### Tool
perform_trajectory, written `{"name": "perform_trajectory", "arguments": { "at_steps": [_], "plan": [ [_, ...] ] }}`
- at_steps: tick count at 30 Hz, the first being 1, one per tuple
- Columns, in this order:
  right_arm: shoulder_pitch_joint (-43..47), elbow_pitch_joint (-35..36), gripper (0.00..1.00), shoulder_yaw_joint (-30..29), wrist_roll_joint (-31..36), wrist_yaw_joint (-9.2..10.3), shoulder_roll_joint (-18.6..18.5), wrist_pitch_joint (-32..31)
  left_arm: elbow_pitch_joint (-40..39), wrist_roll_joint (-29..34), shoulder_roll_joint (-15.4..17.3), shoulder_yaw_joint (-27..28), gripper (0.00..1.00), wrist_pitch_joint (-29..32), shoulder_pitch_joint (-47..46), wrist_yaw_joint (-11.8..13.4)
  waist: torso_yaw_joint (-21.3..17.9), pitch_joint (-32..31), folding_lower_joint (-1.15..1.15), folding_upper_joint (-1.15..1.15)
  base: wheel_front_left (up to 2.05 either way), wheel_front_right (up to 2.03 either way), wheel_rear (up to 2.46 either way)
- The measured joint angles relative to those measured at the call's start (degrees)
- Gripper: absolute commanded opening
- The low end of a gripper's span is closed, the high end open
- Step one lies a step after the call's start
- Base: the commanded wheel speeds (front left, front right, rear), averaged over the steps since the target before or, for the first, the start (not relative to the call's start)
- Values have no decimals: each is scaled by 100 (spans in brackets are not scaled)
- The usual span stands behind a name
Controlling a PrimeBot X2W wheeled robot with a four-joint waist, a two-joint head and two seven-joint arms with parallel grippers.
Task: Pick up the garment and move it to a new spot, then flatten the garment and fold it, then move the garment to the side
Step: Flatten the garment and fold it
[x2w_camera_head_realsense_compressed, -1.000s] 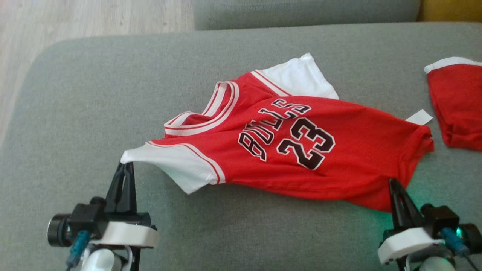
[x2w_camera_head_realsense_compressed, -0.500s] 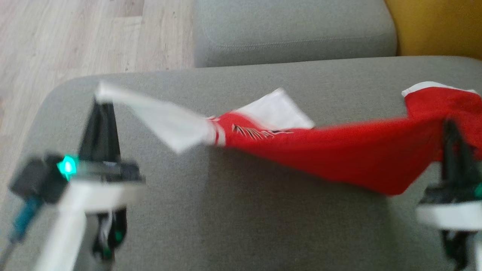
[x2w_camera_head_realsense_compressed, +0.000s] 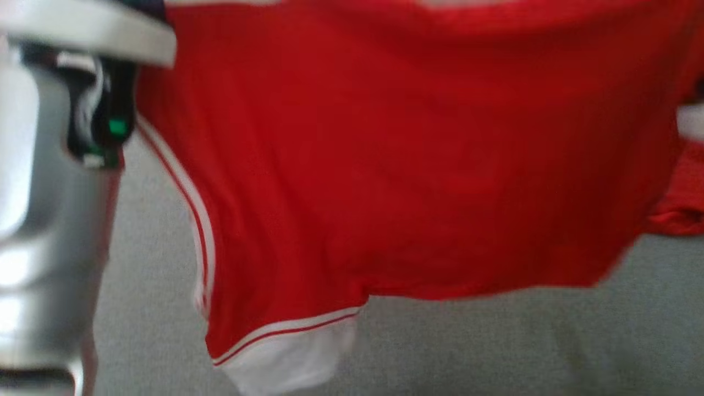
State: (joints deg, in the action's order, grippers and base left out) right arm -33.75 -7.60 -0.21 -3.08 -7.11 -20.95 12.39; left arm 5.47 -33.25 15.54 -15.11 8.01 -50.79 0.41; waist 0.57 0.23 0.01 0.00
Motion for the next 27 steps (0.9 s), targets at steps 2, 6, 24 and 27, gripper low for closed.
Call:
{"name": "perform_trajectory", "arguments": {
  "at_steps": [2,6,24,27],
  "plan": [
    [-591,-492,0,243,-102,0,-42,-16,508,-38,-51,-2,0,74,-410,-49,34,203,0,0,0,0,0],
    [-1859,-1524,0,575,-152,0,-145,9,1521,-47,-253,-19,0,-135,-1438,-349,115,729,2,0,0,0,0],
    [-3727,-2475,0,762,194,0,-691,233,3111,-636,-263,-594,0,-1437,-2937,-757,502,2474,1,0,0,0,0],
    [-3084,-2377,0,802,32,0,-695,232,2738,-990,-34,-1066,0,-1352,-1981,-757,565,2553,2,-1,0,0,0]
  ]
}}
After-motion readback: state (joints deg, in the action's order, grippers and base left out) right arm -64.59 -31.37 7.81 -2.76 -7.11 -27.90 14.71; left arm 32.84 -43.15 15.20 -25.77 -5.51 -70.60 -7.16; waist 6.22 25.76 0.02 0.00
